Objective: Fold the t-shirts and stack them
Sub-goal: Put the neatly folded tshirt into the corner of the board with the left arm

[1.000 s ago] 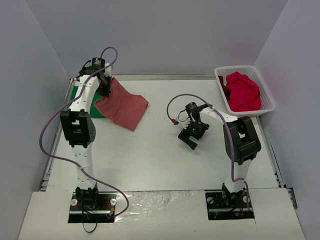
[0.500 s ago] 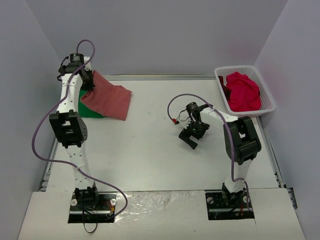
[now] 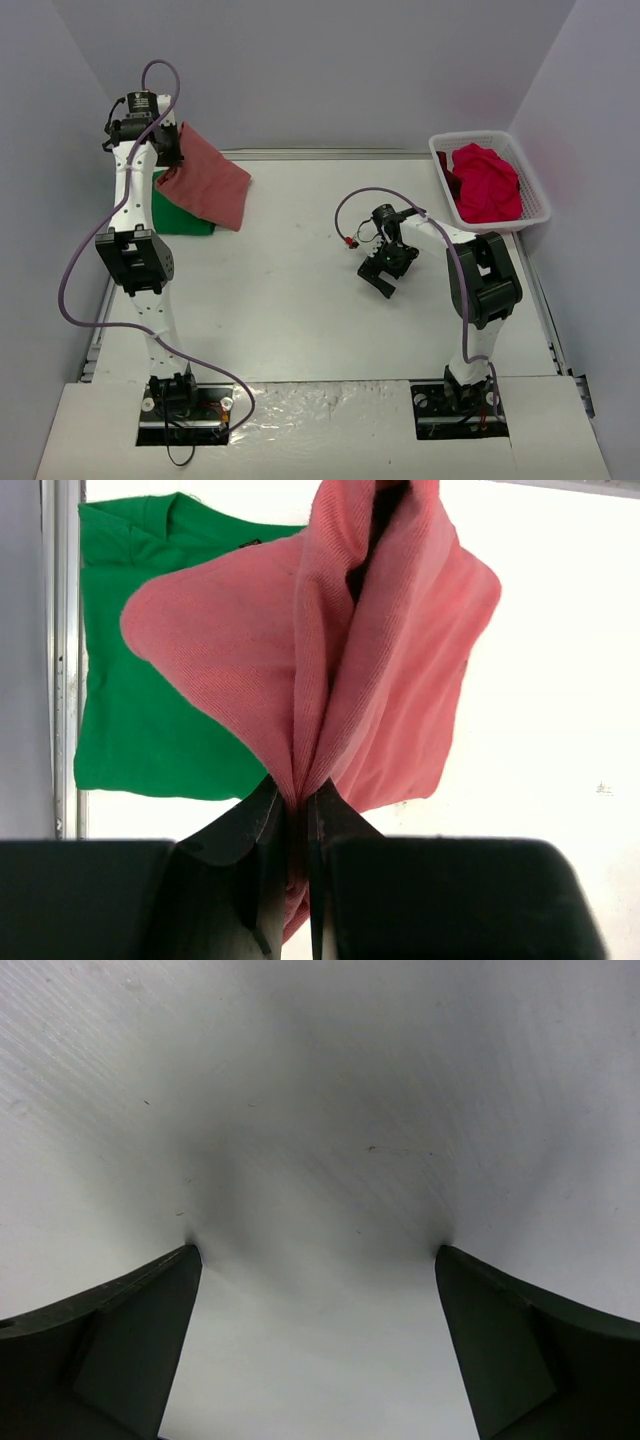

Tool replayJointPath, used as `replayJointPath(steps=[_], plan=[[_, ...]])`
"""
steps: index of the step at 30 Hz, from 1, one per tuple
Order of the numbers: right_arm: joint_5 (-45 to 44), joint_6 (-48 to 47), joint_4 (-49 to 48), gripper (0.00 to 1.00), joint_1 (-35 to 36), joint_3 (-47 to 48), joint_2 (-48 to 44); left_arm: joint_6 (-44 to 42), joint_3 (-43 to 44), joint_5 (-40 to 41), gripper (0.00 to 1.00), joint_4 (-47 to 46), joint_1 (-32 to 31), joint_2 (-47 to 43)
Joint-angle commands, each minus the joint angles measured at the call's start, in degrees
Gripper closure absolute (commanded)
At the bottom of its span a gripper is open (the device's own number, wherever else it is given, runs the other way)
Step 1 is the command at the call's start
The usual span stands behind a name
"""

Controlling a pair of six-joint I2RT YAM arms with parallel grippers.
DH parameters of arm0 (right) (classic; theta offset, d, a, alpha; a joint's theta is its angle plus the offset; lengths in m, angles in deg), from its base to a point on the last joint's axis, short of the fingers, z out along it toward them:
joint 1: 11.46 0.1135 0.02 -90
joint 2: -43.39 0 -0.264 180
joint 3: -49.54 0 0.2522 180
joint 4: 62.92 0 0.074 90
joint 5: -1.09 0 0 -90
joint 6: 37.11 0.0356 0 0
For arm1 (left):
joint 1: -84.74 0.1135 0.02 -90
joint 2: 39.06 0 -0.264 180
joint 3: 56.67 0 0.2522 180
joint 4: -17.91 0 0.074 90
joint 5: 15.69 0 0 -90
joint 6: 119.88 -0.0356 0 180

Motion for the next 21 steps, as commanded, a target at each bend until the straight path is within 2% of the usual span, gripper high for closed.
replayJointPath(steps=[1,14,21], plan=[[-0.5,0.5,1.3,0.0,-0.5,-2.4,3.8,-0.9,4.6,0.2,0.98,1.4,0.0,-4.3],[-2.4,0.7,1.1,0.0,-0.5,-2.7,5.4,-3.9,10.6,1.6,0.98,5.6,0.6,-2.8],[-3.7,1.0,0.8,0.0,-0.5,-2.9,5.9,-4.5,10.9,1.6,0.98,7.5,1.3,-2.2]])
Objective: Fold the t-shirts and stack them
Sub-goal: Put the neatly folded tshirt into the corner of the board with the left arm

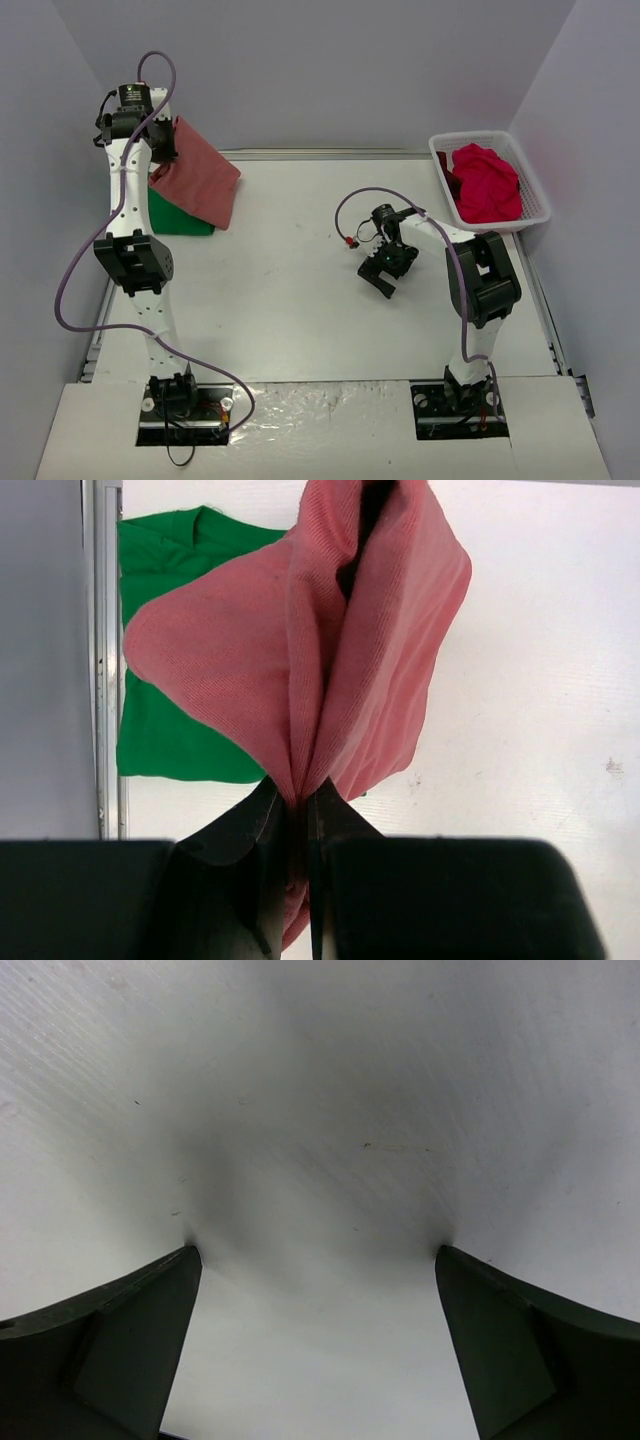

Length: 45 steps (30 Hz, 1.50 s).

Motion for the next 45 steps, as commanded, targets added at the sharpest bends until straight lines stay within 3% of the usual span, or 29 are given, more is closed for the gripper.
replayJointPath(steps=[1,14,27,28,29,30,33,36,39,45], plan=[[-2.9,0.1,0.3,0.0,-0.5,-3.4,5.2,-1.0,3.0,1.1,0.98,1.3,1.3,-2.2],[-4.1,0.4,0.1,0.0,-0.5,-3.7,6.6,-5.2,3.1,4.3,0.98,0.7,2.4,-0.6],[-5.1,0.9,0.1,0.0,-1.5,-4.1,9.0,-11.3,-3.5,12.2,0.97,-7.9,4.1,4.7],[-5.1,1.0,0.1,0.0,-1.7,-4.1,9.2,-11.6,-4.5,13.5,0.94,-8.9,4.2,4.7],[-5.2,1.1,0.2,0.0,-1.7,-4.1,9.5,-12.6,-6.6,15.5,0.77,-11.0,4.7,4.8],[-5.2,1.1,0.2,0.0,-1.9,-4.1,9.7,-13.1,-7.3,17.1,0.67,-11.8,4.9,4.9],[-5.3,1.2,0.2,0.0,-2.2,-4.2,10.1,-15.2,-8.8,23.5,0.5,-14.8,5.1,5.1],[-5.2,1.2,0.2,0.0,-2.4,-4.3,10.1,-17.0,-9.1,29.2,0.4,-18.2,4.9,3.4],[-5.2,1.1,0.2,0.0,-2.4,-4.4,9.7,-19.7,-10.1,34.7,0.36,-21.4,3.4,0.3],[-3.0,1.0,0.3,0.0,-2.5,-3.9,7.3,-19.9,-21.5,34.7,0.31,-25.2,-0.2,-12.8]])
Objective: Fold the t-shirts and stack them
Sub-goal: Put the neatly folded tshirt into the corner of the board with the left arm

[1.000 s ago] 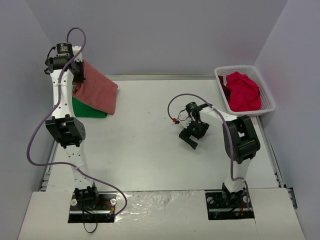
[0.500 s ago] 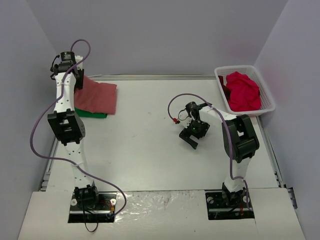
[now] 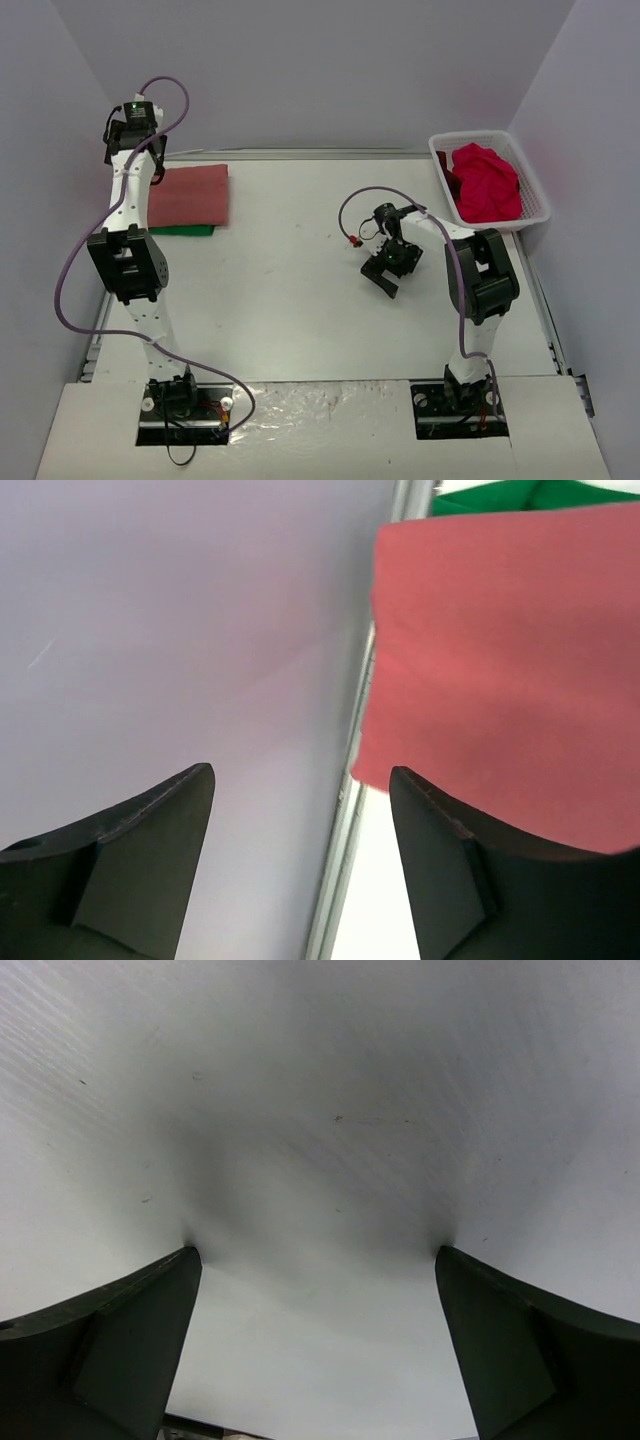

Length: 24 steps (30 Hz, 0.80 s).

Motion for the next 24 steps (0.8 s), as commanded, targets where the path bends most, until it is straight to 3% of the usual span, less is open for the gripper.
replayJointPath(steps=[1,4,7,15,21,24], plan=[[-0.6,-0.7,-2.0,0.0,-1.4,-4.7,5.0,2.2,-2.8,-1.6,0.3,-0.4,-2.4,-13.8],[0.6,-0.8,-1.3,0.0,-1.4,-3.3,2.0,8.5,-4.0,-10.1,0.3,6.8,-2.5,-18.6],[2.3,-0.8,-0.2,0.0,-1.4,-0.5,-0.9,10.7,-12.3,-15.8,0.29,5.1,-4.8,-30.9],[14.3,-0.1,5.1,0.0,-1.4,14.0,-10.8,7.6,-52.0,-25.5,0.22,-10.8,-12.4,-56.2],[8.0,5.5,4.2,0.0,-1.8,29.9,-17.2,4.9,-62.1,-28.5,0.03,-15.0,-12.6,-62.2],[2.9,11.0,1.9,0.0,-2.1,34.3,-20.0,6.2,-64.3,-30.0,0.06,-16.7,-11.7,-64.1]])
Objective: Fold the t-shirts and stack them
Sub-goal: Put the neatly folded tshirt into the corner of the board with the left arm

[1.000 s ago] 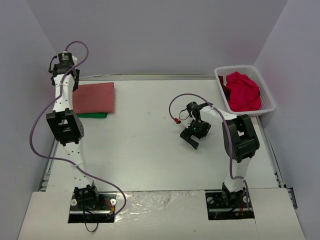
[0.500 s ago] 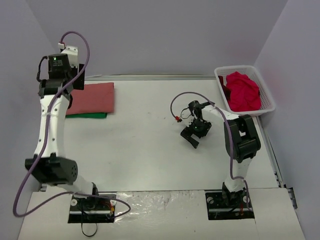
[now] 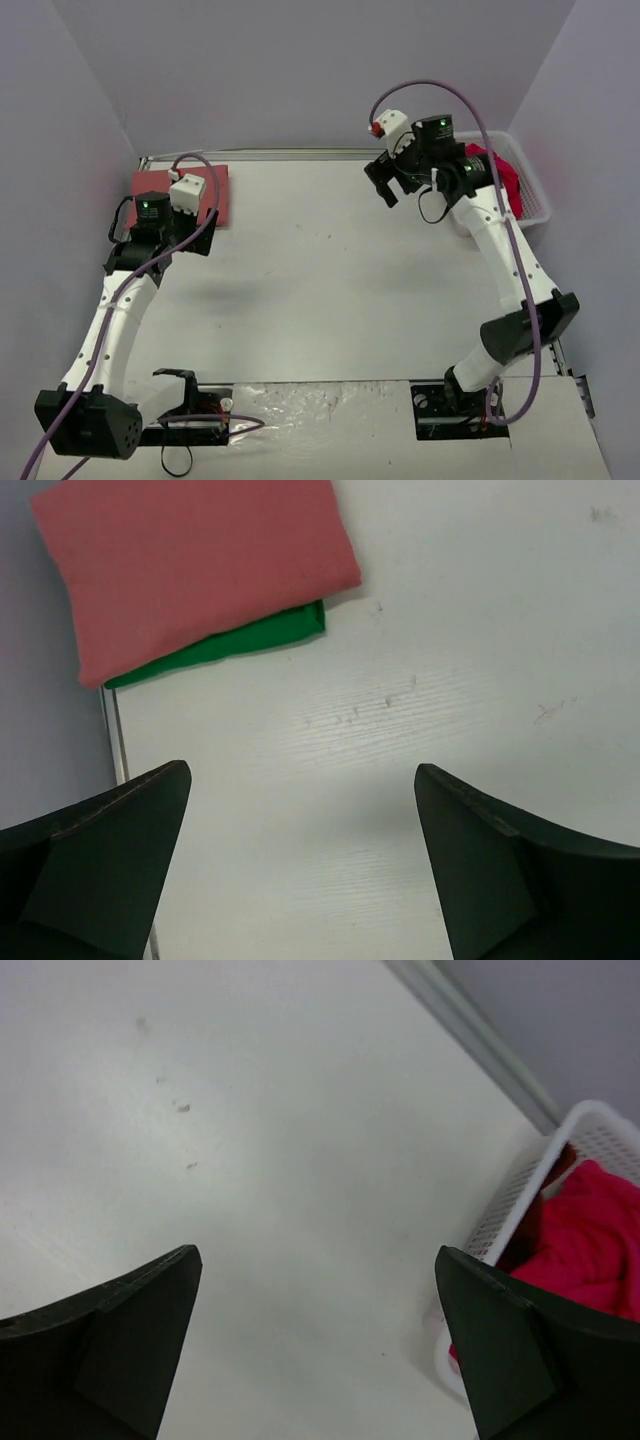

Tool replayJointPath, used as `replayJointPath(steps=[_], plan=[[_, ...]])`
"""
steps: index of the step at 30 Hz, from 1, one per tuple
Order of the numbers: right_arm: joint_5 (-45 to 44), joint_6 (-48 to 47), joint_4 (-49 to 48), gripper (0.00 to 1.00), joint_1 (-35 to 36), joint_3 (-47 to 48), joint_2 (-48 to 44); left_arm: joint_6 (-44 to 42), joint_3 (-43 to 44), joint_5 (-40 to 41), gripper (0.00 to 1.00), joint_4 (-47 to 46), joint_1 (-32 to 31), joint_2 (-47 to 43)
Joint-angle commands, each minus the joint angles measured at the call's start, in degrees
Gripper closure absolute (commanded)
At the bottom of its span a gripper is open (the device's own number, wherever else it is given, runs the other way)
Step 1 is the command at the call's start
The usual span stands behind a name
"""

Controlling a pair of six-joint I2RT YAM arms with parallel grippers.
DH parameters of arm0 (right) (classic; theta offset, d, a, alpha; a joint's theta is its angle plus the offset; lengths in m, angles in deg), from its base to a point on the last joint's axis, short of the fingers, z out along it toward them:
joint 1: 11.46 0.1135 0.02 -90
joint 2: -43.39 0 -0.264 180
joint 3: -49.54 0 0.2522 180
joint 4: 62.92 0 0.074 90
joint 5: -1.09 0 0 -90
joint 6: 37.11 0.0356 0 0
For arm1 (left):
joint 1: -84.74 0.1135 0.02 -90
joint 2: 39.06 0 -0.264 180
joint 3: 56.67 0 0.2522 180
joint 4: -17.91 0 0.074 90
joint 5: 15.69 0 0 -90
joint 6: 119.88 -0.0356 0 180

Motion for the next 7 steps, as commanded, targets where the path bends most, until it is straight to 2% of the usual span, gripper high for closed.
replayJointPath(steps=[1,4,5,7], plan=[[-5.4,7.4,0.7,0.0,-1.6,3.1,-5.3,-0.2,-1.3,-3.6,0.06,-5.9,0.8,-4.5],[-7.6,9.4,-4.0,0.0,-4.6,-1.9,-12.0,-0.6,-2.0,-4.4,0.06,-6.2,1.3,-6.6],[-8.4,10.4,-6.1,0.0,-8.2,-6.5,-13.9,-0.6,-2.3,-5.7,0.06,-6.1,1.9,-7.0],[-6.3,15.7,-11.7,0.0,-12.7,-9.8,-20.2,-0.4,-3.7,-10.0,0.06,-7.0,3.4,-8.6]])
